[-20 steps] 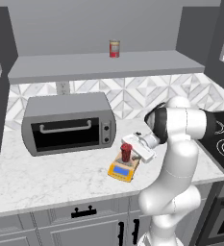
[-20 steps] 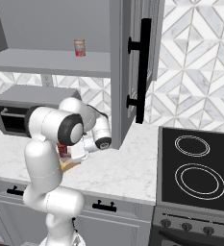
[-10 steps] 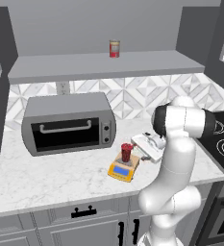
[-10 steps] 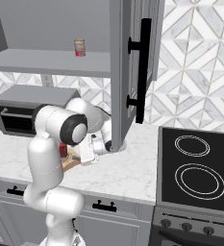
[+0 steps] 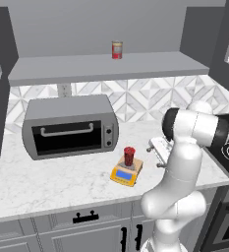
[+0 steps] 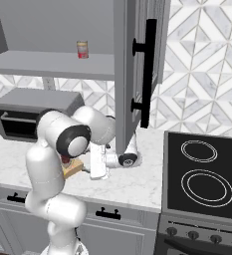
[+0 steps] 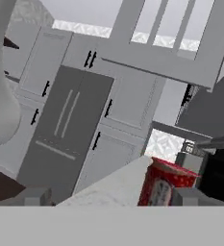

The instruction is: Pick the yogurt and place it on the digital scale for weighing, and close the cabinet.

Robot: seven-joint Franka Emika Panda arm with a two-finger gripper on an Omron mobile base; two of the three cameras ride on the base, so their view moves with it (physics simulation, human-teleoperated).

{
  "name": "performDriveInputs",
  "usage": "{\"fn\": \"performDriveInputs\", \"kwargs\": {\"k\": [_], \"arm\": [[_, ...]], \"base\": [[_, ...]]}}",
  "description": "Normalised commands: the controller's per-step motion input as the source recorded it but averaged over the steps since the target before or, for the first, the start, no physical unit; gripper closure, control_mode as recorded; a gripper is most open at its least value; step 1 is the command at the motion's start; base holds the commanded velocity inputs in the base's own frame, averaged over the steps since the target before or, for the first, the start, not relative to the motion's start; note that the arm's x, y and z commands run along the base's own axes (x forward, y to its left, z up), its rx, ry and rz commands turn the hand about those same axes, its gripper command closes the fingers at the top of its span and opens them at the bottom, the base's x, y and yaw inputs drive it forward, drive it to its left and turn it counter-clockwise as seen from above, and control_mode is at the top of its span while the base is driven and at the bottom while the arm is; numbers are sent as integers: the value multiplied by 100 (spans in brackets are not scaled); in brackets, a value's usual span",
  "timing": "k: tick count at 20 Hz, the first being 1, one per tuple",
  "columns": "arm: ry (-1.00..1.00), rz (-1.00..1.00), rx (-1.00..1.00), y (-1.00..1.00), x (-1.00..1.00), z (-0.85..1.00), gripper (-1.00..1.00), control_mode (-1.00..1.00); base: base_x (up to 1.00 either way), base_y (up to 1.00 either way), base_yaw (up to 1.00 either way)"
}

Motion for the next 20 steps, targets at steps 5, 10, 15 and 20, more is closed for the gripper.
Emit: {"fn": "performDriveInputs", "kwargs": {"k": [5, 10, 15, 20], "arm": [[-22, -23, 0, -1, -69, 51, -100, -100], [-31, -25, 2, -14, -47, 94, -100, -100], [-38, -23, 0, 0, -56, 80, -100, -100], [-36, -24, 0, 6, -61, 78, -100, -100]], "base": [[0, 0, 0], [0, 0, 0], [0, 0, 0], [0, 0, 0]]}}
